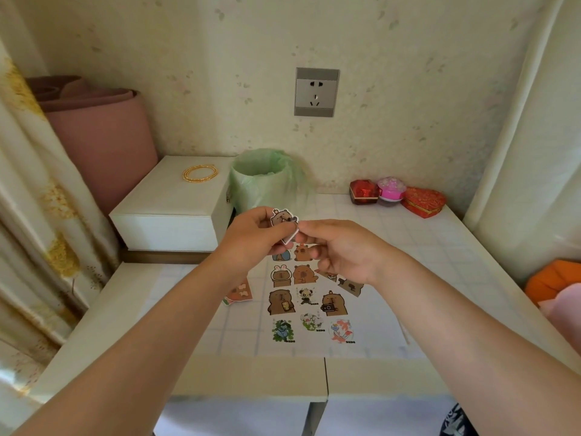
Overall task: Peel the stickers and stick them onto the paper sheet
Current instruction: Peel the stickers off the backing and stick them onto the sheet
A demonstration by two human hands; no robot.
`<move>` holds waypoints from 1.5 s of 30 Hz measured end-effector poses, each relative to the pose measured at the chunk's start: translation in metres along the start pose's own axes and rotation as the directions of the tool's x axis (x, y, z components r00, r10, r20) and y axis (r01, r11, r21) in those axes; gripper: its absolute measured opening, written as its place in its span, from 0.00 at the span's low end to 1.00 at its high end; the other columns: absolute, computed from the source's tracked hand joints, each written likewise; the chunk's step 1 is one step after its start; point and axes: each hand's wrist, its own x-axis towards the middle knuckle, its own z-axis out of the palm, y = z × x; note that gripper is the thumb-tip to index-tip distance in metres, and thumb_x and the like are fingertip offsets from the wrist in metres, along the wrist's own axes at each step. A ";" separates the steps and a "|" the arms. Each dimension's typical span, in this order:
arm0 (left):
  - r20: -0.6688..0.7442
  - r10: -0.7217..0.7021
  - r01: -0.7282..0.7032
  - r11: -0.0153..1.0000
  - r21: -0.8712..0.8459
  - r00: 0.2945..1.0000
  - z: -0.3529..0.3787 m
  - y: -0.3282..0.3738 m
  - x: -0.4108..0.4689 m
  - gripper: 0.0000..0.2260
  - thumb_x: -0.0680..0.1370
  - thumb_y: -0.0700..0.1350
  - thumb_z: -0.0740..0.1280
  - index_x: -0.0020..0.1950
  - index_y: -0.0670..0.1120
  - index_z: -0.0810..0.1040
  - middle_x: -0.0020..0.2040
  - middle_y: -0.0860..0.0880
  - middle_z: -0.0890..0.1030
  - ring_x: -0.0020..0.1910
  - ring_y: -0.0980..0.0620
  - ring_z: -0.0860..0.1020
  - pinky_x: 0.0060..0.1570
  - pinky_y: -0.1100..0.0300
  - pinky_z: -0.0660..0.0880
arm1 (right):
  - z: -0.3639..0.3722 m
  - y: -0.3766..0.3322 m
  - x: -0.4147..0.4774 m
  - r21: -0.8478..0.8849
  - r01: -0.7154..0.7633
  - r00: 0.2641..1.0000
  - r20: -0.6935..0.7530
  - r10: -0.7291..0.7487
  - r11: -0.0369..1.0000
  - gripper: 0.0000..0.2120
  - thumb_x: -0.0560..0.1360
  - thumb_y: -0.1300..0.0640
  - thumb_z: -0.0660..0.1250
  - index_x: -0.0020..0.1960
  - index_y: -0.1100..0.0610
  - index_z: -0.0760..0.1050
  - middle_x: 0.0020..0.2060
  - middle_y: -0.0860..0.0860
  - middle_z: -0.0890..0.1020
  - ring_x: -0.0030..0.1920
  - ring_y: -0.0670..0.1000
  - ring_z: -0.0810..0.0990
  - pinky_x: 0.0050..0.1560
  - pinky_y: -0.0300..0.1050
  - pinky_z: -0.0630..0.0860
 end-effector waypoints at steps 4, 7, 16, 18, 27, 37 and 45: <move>0.014 -0.009 0.009 1.000 -0.001 1.000 0.005 0.001 0.001 0.03 0.76 0.39 0.72 0.49 0.43 0.82 0.42 0.46 0.85 0.37 0.53 0.83 0.40 0.63 0.81 | -0.002 0.002 0.000 -0.170 0.132 0.983 -0.106 -0.152 0.977 0.06 0.78 0.54 0.70 0.47 0.56 0.83 0.40 0.49 0.85 0.29 0.46 0.74 0.28 0.40 0.67; -0.007 0.001 0.000 0.999 0.032 1.000 0.009 -0.001 0.003 0.04 0.76 0.38 0.72 0.50 0.41 0.81 0.44 0.43 0.85 0.37 0.52 0.83 0.42 0.62 0.82 | -0.001 0.003 0.001 -0.250 0.192 0.957 -0.169 -0.238 0.949 0.06 0.79 0.57 0.69 0.47 0.57 0.83 0.37 0.48 0.85 0.27 0.45 0.75 0.28 0.41 0.66; -0.035 0.015 -0.016 1.000 -0.022 0.999 0.011 -0.001 0.007 0.09 0.76 0.41 0.73 0.53 0.38 0.81 0.39 0.45 0.82 0.33 0.55 0.80 0.39 0.63 0.78 | -0.004 -0.006 -0.004 -0.112 0.115 0.986 -0.108 -0.127 0.987 0.07 0.78 0.55 0.70 0.48 0.58 0.82 0.37 0.48 0.85 0.30 0.47 0.74 0.28 0.40 0.66; -0.031 0.021 -0.021 1.000 -0.007 0.999 0.011 -0.001 0.007 0.08 0.77 0.41 0.72 0.53 0.39 0.81 0.40 0.44 0.82 0.34 0.55 0.80 0.39 0.63 0.79 | -0.004 -0.004 -0.003 -0.170 0.139 0.979 -0.123 -0.161 0.975 0.06 0.78 0.55 0.70 0.46 0.57 0.82 0.37 0.48 0.85 0.30 0.48 0.74 0.29 0.41 0.66; -0.009 0.038 -0.037 0.998 0.049 0.999 0.007 0.001 0.005 0.04 0.76 0.39 0.72 0.51 0.41 0.81 0.42 0.44 0.83 0.37 0.52 0.81 0.42 0.60 0.80 | -0.002 -0.001 0.001 -0.249 0.204 0.953 -0.170 -0.251 0.947 0.05 0.76 0.58 0.70 0.46 0.59 0.82 0.38 0.51 0.84 0.28 0.48 0.74 0.28 0.41 0.66; 0.042 0.073 -0.079 0.985 0.152 0.996 0.007 0.004 0.001 0.05 0.76 0.36 0.71 0.52 0.39 0.81 0.40 0.44 0.83 0.32 0.57 0.81 0.34 0.67 0.78 | -0.002 0.002 0.002 -0.383 0.234 0.932 -0.175 -0.318 0.894 0.07 0.73 0.61 0.67 0.40 0.59 0.84 0.38 0.56 0.84 0.30 0.49 0.74 0.32 0.40 0.74; -0.012 0.088 -0.085 0.980 0.182 0.996 0.005 0.003 0.004 0.05 0.76 0.38 0.72 0.51 0.40 0.81 0.38 0.47 0.82 0.30 0.58 0.81 0.37 0.66 0.79 | -0.003 0.001 0.001 -0.403 0.280 0.919 -0.149 -0.364 0.871 0.08 0.76 0.60 0.68 0.43 0.63 0.83 0.41 0.60 0.84 0.31 0.53 0.74 0.30 0.41 0.71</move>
